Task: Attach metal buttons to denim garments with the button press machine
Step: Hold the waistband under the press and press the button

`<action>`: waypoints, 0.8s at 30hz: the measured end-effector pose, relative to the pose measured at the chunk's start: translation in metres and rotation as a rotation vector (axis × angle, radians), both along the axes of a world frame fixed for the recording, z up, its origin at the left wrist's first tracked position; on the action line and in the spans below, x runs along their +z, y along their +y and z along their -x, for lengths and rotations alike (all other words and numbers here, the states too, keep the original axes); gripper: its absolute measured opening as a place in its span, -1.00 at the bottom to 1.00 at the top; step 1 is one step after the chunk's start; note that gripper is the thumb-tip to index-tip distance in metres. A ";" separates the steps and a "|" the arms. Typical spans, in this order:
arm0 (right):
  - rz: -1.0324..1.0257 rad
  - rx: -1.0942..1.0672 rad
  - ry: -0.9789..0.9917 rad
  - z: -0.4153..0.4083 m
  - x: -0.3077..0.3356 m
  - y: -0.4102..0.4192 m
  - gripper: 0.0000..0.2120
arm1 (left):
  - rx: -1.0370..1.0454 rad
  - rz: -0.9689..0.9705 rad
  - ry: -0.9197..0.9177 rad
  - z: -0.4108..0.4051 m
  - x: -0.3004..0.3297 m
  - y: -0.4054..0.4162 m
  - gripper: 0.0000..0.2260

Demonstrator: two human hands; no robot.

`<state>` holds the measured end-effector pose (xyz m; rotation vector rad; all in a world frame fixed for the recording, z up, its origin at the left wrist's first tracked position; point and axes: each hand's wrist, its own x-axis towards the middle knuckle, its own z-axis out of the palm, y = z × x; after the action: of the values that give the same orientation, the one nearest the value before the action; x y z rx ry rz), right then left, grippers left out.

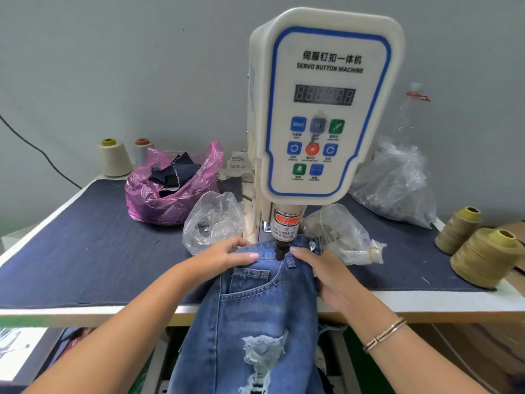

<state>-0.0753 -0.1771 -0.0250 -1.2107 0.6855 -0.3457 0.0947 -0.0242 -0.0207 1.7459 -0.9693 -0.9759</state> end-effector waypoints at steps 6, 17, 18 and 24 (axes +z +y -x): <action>-0.176 -0.048 -0.090 -0.001 -0.003 0.001 -0.87 | -0.060 -0.008 0.141 -0.002 -0.009 0.018 -0.39; -0.068 -0.070 -0.056 -0.003 -0.010 0.011 -0.82 | 0.083 0.118 0.324 0.011 -0.017 0.020 -0.60; -0.054 -0.083 -0.064 -0.003 -0.011 0.012 -0.84 | 0.097 0.125 0.329 0.013 -0.018 0.019 -0.60; -0.053 -0.147 -0.075 -0.004 -0.014 0.014 -0.89 | 0.184 0.215 0.336 0.021 -0.014 0.009 -0.63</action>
<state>-0.0712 -0.1632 -0.0391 -1.0944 0.7160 -0.4908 0.0738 -0.0153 -0.0349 1.4087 -0.6589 -0.9687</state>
